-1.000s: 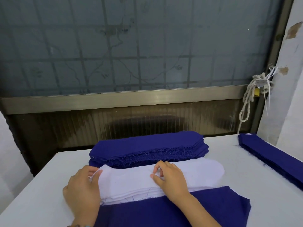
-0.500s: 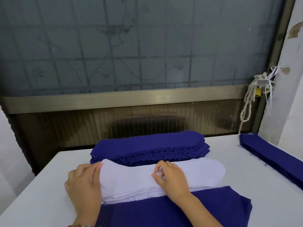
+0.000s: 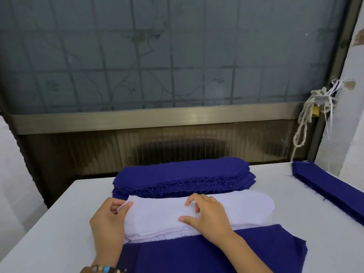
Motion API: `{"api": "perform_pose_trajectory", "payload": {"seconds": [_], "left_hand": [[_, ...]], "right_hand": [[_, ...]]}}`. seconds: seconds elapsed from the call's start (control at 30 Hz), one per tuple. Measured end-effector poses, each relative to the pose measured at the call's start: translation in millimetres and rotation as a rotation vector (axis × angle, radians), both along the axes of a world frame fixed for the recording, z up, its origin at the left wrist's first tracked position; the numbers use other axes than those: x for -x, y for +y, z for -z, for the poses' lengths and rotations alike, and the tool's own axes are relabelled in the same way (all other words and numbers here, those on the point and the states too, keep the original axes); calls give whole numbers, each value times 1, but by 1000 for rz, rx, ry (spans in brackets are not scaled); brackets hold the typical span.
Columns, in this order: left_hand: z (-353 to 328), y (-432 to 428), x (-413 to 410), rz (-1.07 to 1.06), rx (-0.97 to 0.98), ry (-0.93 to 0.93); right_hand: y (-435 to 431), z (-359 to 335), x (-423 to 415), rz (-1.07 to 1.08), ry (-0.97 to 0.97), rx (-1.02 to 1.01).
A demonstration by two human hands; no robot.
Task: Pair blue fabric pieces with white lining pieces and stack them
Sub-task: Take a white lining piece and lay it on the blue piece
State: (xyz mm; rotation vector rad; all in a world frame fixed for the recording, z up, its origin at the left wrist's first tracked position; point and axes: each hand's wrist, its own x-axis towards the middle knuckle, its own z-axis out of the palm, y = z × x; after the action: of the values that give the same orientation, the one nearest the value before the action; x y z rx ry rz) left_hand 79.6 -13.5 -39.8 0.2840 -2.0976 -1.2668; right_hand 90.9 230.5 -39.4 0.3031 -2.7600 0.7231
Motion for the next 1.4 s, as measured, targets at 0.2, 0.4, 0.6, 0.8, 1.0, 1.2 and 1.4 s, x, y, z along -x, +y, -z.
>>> {"api": "perform_pose_trajectory", "payload": {"seconds": [0.2, 0.4, 0.6, 0.8, 1.0, 1.2, 1.4], "left_hand": [[0, 2, 1, -43, 55, 22], [2, -1, 1, -99, 415, 137], [-3, 5, -3, 11, 290, 163], [-4, 6, -5, 36, 39, 112], [3, 4, 0, 56, 139, 83], [-2, 6, -2, 74, 388, 141], [-7, 5, -8, 124, 265, 183]], "right_hand": [[0, 0, 0, 8, -4, 31], [2, 0, -1, 9, 0, 67], [2, 1, 0, 9, 10, 55], [3, 3, 1, 5, 16, 86], [4, 4, 5, 12, 1, 170], [4, 5, 8, 43, -35, 220], [4, 4, 8, 42, -32, 219]]}}
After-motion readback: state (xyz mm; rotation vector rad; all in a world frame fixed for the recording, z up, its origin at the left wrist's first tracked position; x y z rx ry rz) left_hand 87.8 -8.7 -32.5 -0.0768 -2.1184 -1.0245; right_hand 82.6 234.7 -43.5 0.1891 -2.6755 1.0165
